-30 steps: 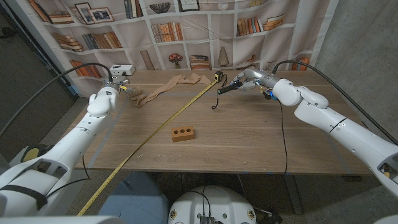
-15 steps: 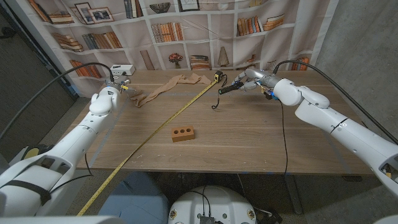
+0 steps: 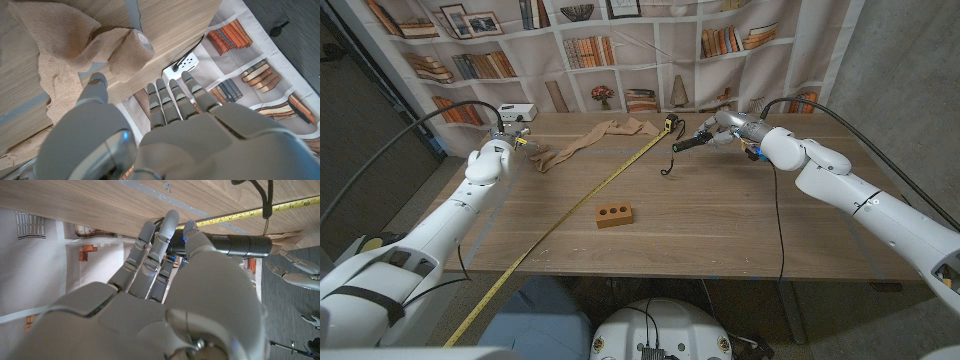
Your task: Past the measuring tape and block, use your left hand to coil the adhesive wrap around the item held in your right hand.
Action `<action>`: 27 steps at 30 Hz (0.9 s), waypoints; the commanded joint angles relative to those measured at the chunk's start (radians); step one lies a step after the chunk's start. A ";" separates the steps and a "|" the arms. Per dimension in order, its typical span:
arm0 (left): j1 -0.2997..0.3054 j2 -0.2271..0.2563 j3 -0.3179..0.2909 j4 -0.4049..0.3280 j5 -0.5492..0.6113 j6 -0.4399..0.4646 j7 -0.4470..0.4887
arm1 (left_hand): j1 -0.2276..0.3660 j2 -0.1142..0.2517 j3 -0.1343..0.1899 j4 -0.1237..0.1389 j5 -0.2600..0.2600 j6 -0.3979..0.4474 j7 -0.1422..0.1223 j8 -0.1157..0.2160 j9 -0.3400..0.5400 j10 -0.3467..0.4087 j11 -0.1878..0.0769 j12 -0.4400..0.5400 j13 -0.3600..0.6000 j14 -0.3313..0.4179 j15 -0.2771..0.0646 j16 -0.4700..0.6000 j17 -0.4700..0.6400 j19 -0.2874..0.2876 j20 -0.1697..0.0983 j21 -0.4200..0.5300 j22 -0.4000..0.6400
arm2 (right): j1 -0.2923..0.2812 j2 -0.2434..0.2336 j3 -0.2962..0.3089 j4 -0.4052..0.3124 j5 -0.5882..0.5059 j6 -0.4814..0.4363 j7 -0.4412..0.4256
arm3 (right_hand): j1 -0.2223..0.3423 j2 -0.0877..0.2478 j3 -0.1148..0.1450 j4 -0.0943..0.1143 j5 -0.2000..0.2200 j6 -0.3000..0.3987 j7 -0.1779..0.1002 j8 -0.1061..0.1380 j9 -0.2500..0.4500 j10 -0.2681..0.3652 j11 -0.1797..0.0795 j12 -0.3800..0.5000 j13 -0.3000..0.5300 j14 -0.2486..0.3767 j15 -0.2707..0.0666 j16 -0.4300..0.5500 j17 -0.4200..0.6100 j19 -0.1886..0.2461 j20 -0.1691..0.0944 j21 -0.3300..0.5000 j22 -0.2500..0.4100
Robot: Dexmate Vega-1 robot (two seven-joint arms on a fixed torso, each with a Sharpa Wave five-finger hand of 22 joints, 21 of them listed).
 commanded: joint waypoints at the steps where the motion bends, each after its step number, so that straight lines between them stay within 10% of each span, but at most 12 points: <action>1: -0.031 -0.013 0.015 0.037 -0.008 0.007 -0.017 | 0.006 0.011 -0.006 0.001 -0.003 -0.023 0.001 -0.010 0.002 -0.021 0.009 -0.010 0.004 -0.015 0.009 -0.008 0.003 0.003 0.017 0.004 0.004 | 0.002 0.002 0.000 0.003 0.002 -0.007 0.001 | -0.001 0.008 0.042 0.036 0.006 0.083 0.072 0.007 0.001 0.315 -0.019 0.017 0.116 0.005 -0.029 -0.003 0.003 -0.007 -0.073 0.008 0.000; 27: -0.117 -0.046 0.074 0.167 -0.002 -0.027 0.022 | 0.038 0.024 -0.006 -0.010 -0.003 -0.051 0.002 -0.022 0.003 -0.031 0.003 -0.020 0.010 -0.019 0.008 -0.006 0.002 0.061 0.011 0.026 0.009 | 0.023 0.021 -0.009 0.054 0.007 0.003 -0.001 | -0.001 0.007 0.042 0.036 0.006 0.083 0.069 0.006 0.002 0.317 -0.018 0.012 0.116 0.007 -0.028 -0.008 0.007 -0.010 -0.073 0.017 -0.001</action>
